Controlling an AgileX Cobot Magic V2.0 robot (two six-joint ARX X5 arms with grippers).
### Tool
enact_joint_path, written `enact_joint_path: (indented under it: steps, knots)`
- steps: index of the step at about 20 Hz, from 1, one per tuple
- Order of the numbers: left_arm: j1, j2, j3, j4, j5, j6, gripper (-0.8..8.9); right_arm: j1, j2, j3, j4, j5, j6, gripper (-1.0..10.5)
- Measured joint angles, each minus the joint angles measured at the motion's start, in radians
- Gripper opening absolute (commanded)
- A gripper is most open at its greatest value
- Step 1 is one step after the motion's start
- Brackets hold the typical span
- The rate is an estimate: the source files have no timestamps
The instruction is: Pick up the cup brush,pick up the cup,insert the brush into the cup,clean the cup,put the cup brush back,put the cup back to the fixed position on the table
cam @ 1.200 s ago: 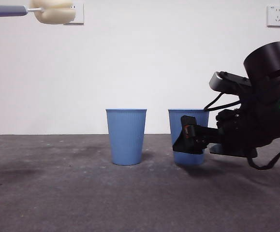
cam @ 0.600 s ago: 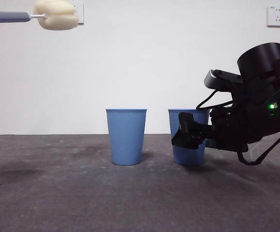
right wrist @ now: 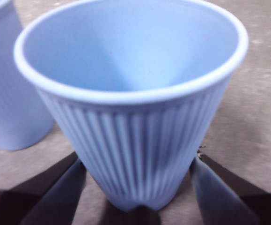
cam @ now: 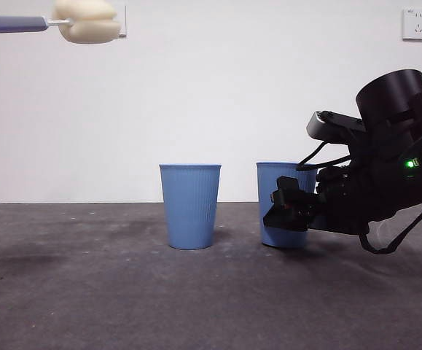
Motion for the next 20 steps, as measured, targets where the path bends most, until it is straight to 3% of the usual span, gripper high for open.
enact_joint_path:
  steps: [3,6,10,14,16,20]
  knots:
    - [0.000,0.000,0.000,0.000,0.000,0.012,-0.09,0.000,-0.005,0.001,-0.016,-0.073,0.012,-0.1]
    - [0.000,0.009,0.000,-0.026,0.000,0.056,-0.09,0.000,-0.087,0.004,-0.179,-0.086,0.023,-0.1]
    - [0.000,0.057,0.000,-0.035,0.000,0.135,-0.09,0.000,-0.350,0.006,-0.638,-0.134,-0.042,-0.2]
    - [-0.010,0.121,0.000,-0.035,0.000,0.202,-0.09,0.023,-0.610,0.107,-1.180,-0.138,-0.157,-0.2]
    - [-0.039,0.141,0.000,-0.037,0.000,0.221,-0.09,0.045,-0.657,0.178,-1.432,-0.137,-0.222,-0.2]
    - [-0.154,0.151,0.000,-0.098,-0.011,0.266,-0.09,0.106,-0.639,0.251,-1.730,-0.060,-0.266,-0.2]
